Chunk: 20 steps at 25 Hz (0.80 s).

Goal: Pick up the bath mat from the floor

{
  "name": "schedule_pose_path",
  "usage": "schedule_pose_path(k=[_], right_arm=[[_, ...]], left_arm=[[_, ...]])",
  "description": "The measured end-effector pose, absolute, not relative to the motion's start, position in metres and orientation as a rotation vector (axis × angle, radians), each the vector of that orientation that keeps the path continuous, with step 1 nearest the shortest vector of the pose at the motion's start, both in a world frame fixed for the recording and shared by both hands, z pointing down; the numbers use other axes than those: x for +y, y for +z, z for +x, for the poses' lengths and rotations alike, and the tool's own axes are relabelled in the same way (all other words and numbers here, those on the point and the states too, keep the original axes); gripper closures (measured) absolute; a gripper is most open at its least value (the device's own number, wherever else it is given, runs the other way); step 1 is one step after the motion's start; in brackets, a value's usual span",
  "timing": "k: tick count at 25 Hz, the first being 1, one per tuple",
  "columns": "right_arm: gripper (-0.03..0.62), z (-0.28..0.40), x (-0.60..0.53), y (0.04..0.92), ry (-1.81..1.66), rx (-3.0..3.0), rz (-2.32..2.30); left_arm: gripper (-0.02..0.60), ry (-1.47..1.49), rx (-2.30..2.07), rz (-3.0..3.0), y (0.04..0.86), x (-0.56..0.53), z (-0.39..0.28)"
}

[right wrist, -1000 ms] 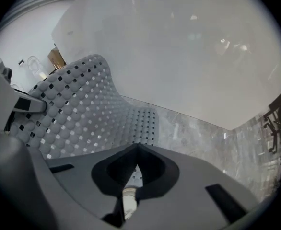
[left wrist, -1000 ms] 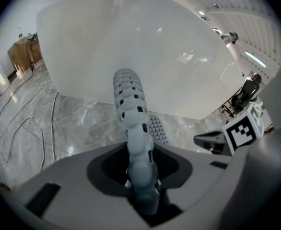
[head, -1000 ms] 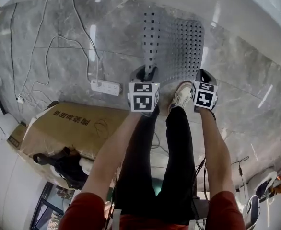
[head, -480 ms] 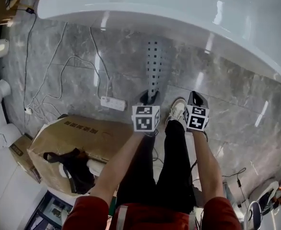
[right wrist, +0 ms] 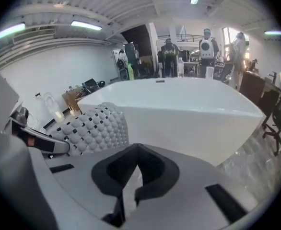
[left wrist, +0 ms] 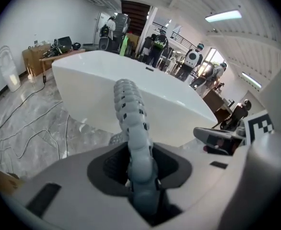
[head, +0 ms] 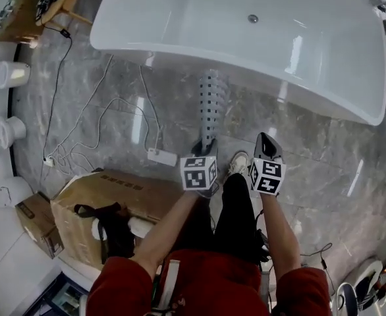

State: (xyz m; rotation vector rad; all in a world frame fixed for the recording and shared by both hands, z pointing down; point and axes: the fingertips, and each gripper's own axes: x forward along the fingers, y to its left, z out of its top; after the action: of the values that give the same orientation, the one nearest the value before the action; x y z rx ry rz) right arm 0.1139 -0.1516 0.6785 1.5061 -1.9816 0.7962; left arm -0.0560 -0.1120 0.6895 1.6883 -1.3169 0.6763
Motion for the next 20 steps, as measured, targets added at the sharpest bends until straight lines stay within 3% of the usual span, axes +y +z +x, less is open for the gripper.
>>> schedule_pose_path(k=[9,20], right_arm=[[0.582,0.129,-0.174,0.522,0.68,-2.115,1.676],[0.582,0.147,-0.183,0.34,0.275,-2.277,1.879]], left_arm=[[0.453,0.464,-1.343,1.828,0.527,-0.146,-0.036],[0.453,0.229,-1.381,2.151,0.339,-0.17,-0.005]])
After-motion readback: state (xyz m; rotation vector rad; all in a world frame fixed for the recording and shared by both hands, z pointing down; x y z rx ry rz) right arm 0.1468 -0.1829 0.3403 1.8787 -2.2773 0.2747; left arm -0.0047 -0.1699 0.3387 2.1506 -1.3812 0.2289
